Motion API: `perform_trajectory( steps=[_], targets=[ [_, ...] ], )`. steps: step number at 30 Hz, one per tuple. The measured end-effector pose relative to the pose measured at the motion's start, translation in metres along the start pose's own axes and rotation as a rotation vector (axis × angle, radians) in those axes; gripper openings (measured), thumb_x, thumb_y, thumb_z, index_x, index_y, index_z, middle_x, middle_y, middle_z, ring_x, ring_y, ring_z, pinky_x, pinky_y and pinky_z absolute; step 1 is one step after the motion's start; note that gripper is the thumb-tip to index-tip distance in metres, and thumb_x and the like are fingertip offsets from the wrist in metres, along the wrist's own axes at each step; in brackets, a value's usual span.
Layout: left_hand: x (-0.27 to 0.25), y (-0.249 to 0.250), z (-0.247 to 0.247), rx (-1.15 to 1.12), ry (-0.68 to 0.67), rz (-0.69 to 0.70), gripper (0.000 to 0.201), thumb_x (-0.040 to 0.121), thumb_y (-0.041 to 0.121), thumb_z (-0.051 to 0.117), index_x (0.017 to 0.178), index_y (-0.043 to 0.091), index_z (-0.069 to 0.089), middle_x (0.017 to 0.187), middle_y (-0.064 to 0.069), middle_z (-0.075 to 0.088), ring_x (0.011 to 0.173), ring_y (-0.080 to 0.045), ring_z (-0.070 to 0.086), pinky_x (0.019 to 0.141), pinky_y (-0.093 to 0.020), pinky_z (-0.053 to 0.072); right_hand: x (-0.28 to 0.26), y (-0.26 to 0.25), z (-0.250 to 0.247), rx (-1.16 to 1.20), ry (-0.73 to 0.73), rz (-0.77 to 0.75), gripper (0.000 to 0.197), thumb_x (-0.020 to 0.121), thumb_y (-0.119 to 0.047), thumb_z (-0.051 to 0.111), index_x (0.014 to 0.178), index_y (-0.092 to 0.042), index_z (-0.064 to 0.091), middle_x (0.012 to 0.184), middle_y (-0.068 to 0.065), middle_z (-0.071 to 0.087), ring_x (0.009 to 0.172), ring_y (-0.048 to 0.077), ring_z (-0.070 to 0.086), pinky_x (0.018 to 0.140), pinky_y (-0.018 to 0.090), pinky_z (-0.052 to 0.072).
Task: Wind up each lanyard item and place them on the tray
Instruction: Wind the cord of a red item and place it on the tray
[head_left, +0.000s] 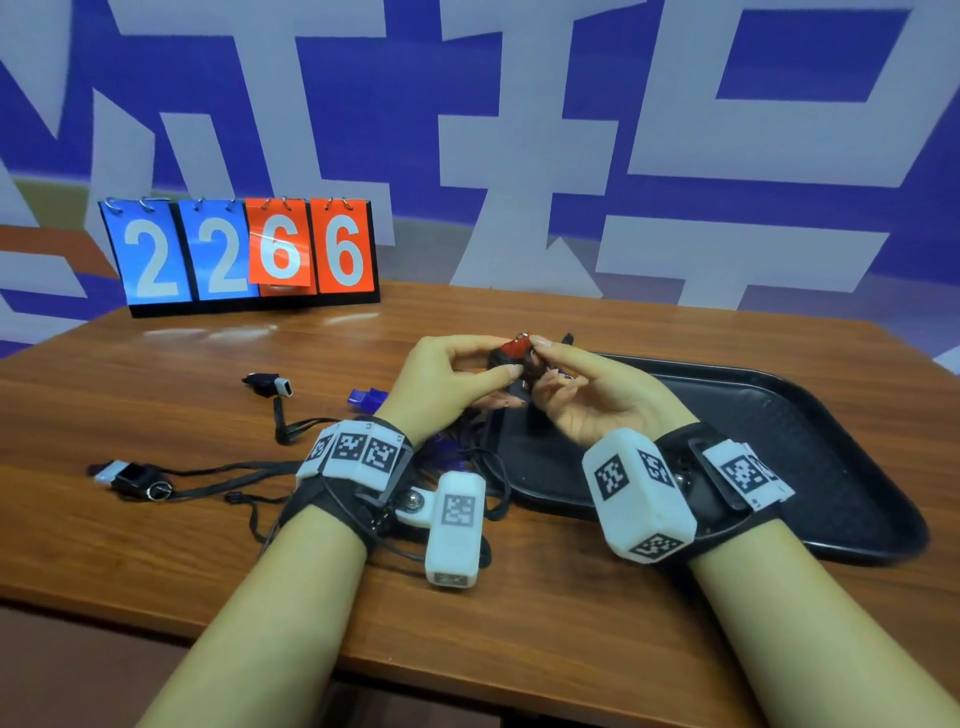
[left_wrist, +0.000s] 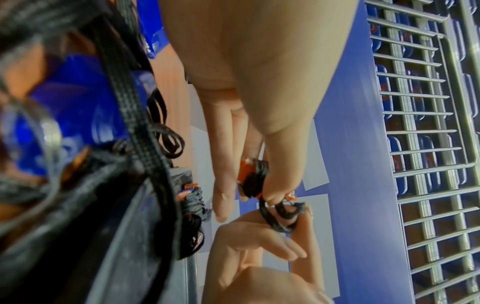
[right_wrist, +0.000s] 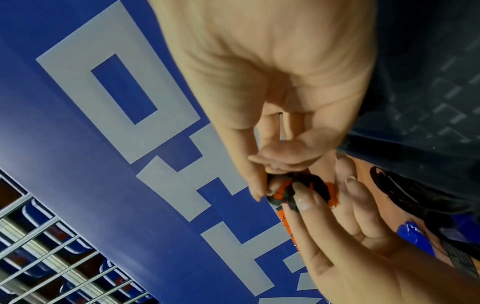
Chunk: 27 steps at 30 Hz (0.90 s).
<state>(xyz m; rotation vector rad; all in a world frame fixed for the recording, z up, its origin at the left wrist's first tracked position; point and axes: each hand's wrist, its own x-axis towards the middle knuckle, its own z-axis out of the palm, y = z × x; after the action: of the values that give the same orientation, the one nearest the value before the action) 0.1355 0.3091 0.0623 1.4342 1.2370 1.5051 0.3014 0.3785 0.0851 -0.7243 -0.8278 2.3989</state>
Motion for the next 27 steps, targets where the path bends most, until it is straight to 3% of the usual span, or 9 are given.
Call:
perform_trajectory(
  steps=[4, 8, 14, 17, 20, 25, 27],
  targets=[
    [0.001, 0.0, 0.0, -0.012, -0.001, -0.008, 0.027, 0.089, -0.003, 0.068, 0.115, 0.003, 0.07, 0.1, -0.014, 0.076, 0.082, -0.031, 0.075, 0.069, -0.026, 0.06, 0.001, 0.003, 0.002, -0.132, 0.037, -0.153, 0.021, 0.072, -0.014, 0.074, 0.092, -0.012, 0.067, 0.074, 0.0, 0.062, 0.053, 0.004, 0.054, 0.043, 0.008, 0.044],
    [0.001, 0.0, 0.0, -0.025, 0.018, -0.013, 0.027, 0.088, -0.001, 0.069, 0.115, 0.003, 0.07, 0.099, -0.013, 0.076, 0.08, -0.032, 0.075, 0.07, -0.027, 0.061, 0.006, 0.007, -0.002, -0.275, 0.154, -0.346, 0.008, 0.084, -0.013, 0.073, 0.087, -0.012, 0.066, 0.076, 0.001, 0.061, 0.06, 0.006, 0.054, 0.049, 0.01, 0.046],
    [0.001, 0.0, 0.0, -0.048, 0.025, -0.024, 0.029, 0.089, 0.002, 0.068, 0.118, 0.003, 0.069, 0.1, -0.013, 0.076, 0.079, -0.033, 0.075, 0.07, -0.026, 0.061, 0.012, 0.019, 0.0, -0.654, 0.274, -0.779, 0.01, 0.086, -0.01, 0.073, 0.083, -0.011, 0.063, 0.077, 0.005, 0.064, 0.067, 0.015, 0.057, 0.066, 0.028, 0.05],
    [0.001, -0.001, 0.0, -0.034, 0.031, -0.024, 0.029, 0.09, 0.002, 0.068, 0.118, 0.003, 0.069, 0.1, -0.013, 0.076, 0.08, -0.032, 0.075, 0.069, -0.025, 0.06, 0.012, 0.02, 0.001, -0.681, 0.257, -0.789, 0.005, 0.085, -0.006, 0.073, 0.085, -0.009, 0.069, 0.082, 0.01, 0.068, 0.075, 0.022, 0.059, 0.072, 0.035, 0.053],
    [0.002, -0.003, 0.0, -0.023, 0.044, -0.026, 0.028, 0.089, 0.001, 0.069, 0.117, 0.003, 0.07, 0.099, -0.013, 0.076, 0.079, -0.032, 0.075, 0.068, -0.024, 0.06, 0.01, 0.02, 0.002, -0.679, 0.241, -0.774, 0.003, 0.086, -0.003, 0.071, 0.086, -0.006, 0.071, 0.085, 0.011, 0.071, 0.078, 0.02, 0.065, 0.077, 0.033, 0.058],
    [0.002, -0.003, -0.003, -0.009, 0.06, -0.034, 0.026, 0.088, 0.002, 0.07, 0.115, 0.002, 0.071, 0.097, -0.012, 0.077, 0.079, -0.031, 0.075, 0.068, -0.024, 0.06, 0.009, 0.016, 0.004, -0.595, 0.24, -0.694, 0.022, 0.093, 0.002, 0.054, 0.082, -0.007, 0.071, 0.075, 0.006, 0.07, 0.068, 0.018, 0.065, 0.072, 0.028, 0.06],
    [0.002, -0.002, -0.004, -0.007, 0.057, -0.034, 0.027, 0.089, 0.003, 0.07, 0.115, 0.003, 0.071, 0.097, -0.012, 0.077, 0.079, -0.031, 0.076, 0.069, -0.025, 0.06, 0.009, 0.015, 0.004, -0.615, 0.226, -0.69, 0.02, 0.093, 0.003, 0.055, 0.084, -0.006, 0.071, 0.073, 0.005, 0.071, 0.066, 0.017, 0.066, 0.072, 0.028, 0.061]
  ],
)
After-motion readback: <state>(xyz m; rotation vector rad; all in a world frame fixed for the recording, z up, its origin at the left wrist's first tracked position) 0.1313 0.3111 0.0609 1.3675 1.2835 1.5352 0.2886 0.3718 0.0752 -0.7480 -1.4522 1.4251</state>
